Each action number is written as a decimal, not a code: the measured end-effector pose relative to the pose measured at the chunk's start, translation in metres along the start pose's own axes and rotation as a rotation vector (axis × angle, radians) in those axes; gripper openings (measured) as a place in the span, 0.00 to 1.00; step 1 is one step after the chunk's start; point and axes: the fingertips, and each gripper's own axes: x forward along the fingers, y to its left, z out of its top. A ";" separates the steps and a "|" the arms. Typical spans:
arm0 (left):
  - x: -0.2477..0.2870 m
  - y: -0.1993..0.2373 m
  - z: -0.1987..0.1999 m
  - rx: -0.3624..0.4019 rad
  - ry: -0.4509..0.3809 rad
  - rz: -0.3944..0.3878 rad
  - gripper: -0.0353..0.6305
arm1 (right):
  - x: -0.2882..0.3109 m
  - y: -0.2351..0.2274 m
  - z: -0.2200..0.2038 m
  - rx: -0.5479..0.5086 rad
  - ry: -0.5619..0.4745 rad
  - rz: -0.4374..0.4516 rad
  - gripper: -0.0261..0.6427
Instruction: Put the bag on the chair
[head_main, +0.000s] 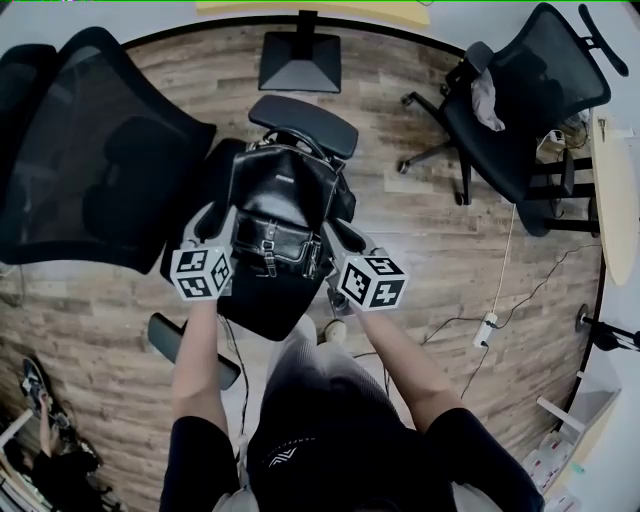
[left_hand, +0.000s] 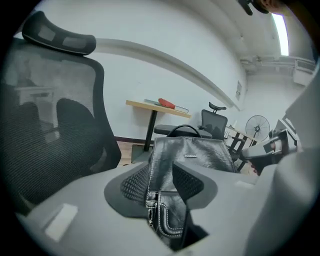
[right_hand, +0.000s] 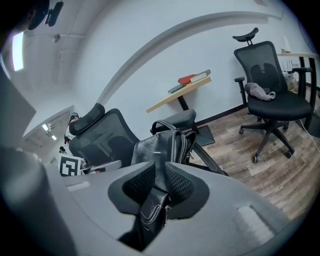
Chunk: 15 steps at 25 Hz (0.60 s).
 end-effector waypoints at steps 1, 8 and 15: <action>-0.005 -0.004 0.003 0.018 -0.001 0.007 0.26 | -0.003 0.002 0.002 -0.004 -0.007 0.007 0.13; -0.041 -0.034 0.024 -0.005 -0.036 0.012 0.14 | -0.029 0.013 0.009 -0.016 -0.027 0.036 0.11; -0.066 -0.058 0.038 0.022 -0.034 0.047 0.05 | -0.056 0.019 0.011 -0.025 -0.052 0.048 0.05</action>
